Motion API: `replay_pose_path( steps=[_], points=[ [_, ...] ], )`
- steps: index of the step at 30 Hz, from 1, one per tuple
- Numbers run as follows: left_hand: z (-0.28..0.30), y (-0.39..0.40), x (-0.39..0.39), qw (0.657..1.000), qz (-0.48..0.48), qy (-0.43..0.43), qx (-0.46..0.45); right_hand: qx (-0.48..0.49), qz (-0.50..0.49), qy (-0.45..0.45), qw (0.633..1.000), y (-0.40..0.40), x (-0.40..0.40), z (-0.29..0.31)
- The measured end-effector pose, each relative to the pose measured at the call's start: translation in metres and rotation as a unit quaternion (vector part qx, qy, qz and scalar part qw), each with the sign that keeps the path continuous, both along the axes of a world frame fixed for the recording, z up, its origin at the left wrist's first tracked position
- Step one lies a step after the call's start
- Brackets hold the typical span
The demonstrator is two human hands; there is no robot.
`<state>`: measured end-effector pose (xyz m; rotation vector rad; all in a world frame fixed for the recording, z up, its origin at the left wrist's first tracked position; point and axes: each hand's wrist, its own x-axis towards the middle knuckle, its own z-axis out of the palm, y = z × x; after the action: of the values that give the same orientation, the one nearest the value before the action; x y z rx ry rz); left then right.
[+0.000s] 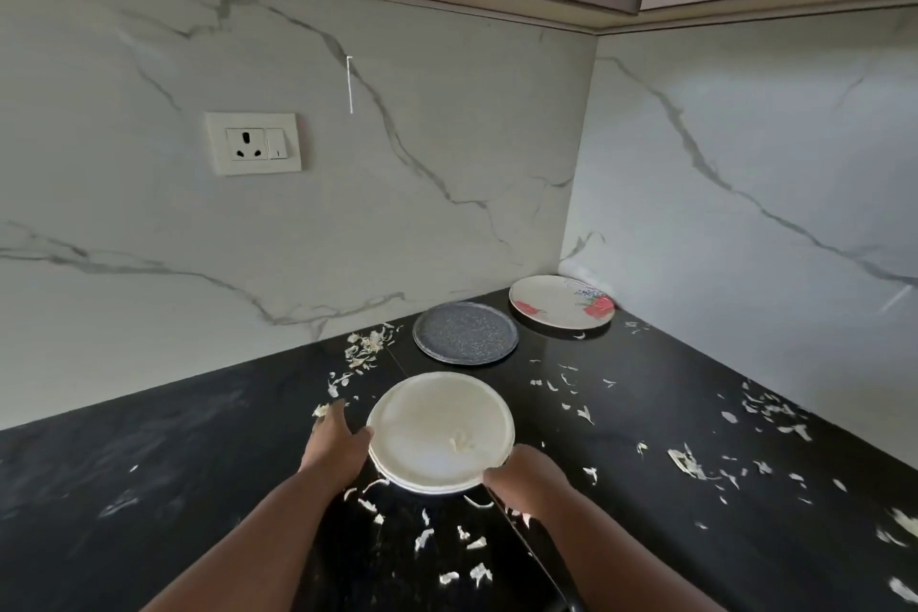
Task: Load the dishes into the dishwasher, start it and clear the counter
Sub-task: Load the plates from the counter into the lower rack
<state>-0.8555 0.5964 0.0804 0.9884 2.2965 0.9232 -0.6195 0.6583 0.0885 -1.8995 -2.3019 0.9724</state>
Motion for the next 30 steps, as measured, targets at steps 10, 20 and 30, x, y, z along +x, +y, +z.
replay_pose_path(
  steps=[10,20,30],
  points=[
    [-0.011,0.078,-0.020,0.992,-0.041,-0.091,-0.074,-0.152,-0.345,0.214,0.901,0.035,-0.030,-0.022],
    [0.009,0.096,-0.003,0.904,0.017,-0.421,0.078,-0.168,-0.413,0.286,0.848,0.031,-0.004,-0.028],
    [0.091,0.086,0.076,0.923,-0.256,-0.007,0.288,0.051,-0.351,0.112,0.928,-0.007,0.045,-0.023]
  ],
)
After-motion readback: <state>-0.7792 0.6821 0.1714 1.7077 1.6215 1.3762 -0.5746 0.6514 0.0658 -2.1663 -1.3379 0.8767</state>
